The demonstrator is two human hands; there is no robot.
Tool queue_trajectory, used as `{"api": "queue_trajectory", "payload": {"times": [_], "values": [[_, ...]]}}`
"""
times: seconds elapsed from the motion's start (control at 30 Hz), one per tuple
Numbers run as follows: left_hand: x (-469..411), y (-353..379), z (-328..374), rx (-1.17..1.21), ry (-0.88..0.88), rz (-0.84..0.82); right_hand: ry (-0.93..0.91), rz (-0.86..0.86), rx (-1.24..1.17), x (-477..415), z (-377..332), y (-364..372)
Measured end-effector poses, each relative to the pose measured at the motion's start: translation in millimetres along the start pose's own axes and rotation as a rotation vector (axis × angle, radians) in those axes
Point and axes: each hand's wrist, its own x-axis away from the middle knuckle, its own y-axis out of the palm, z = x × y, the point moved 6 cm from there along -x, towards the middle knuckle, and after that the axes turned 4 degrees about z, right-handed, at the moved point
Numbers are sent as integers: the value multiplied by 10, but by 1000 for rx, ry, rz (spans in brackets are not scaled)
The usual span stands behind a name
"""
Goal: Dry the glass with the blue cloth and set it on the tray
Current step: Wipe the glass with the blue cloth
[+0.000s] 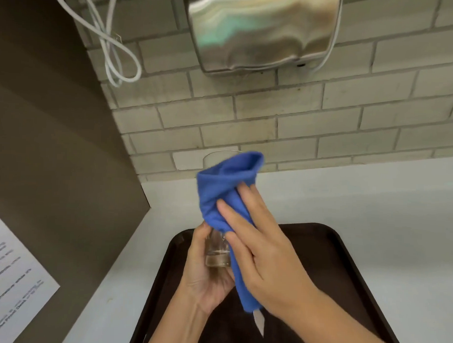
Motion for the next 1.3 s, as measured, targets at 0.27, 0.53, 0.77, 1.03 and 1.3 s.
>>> {"api": "queue_trajectory", "payload": {"times": [0.27,0.53,0.77,1.03,1.3], "values": [[-52,39,-15,-84,21,8,300,193,-251,-416,351,-150],[-124,-30,61,-98,35,-13,146,66,-124,50,48,19],[-223,131,56,-72,-25,-38,203,132,-118,-601,324,-206],[-252,175,89,-229,-26,-53,294,258,-351,22,309,-147],[-226,201,28,-425,39,52,242,245,-225,108,283,-279]]}}
